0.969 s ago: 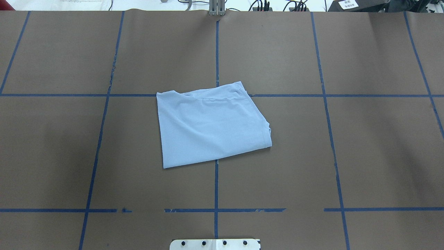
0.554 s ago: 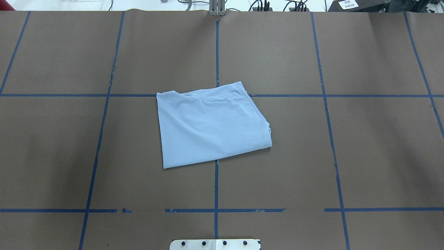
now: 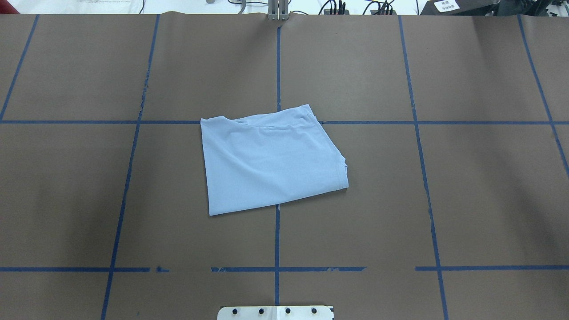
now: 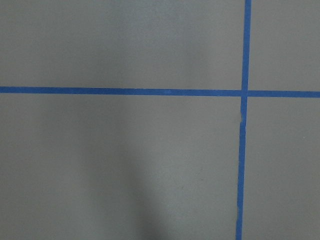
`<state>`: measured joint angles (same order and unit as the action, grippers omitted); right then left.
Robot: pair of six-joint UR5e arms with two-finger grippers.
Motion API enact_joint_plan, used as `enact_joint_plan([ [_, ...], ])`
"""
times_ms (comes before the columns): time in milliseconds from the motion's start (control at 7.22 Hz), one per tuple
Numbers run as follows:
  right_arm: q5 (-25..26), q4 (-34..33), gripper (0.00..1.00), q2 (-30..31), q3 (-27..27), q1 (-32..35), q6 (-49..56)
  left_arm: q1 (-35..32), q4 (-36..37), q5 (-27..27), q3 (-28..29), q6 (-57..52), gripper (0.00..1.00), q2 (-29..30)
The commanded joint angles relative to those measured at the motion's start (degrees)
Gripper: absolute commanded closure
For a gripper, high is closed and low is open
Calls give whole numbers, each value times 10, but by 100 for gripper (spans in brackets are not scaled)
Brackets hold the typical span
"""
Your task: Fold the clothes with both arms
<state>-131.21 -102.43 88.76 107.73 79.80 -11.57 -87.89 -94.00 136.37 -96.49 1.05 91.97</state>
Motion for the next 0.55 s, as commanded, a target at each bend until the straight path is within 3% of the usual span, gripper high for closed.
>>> enact_joint_plan([
  [0, 6, 0, 0, 1, -7, 0, 1, -2, 70, -2, -41, -26, 0, -25],
  [415, 2, 1, 0, -6, -55, -1, 3, -11, 72, -1, -57, -68, 0, -32],
])
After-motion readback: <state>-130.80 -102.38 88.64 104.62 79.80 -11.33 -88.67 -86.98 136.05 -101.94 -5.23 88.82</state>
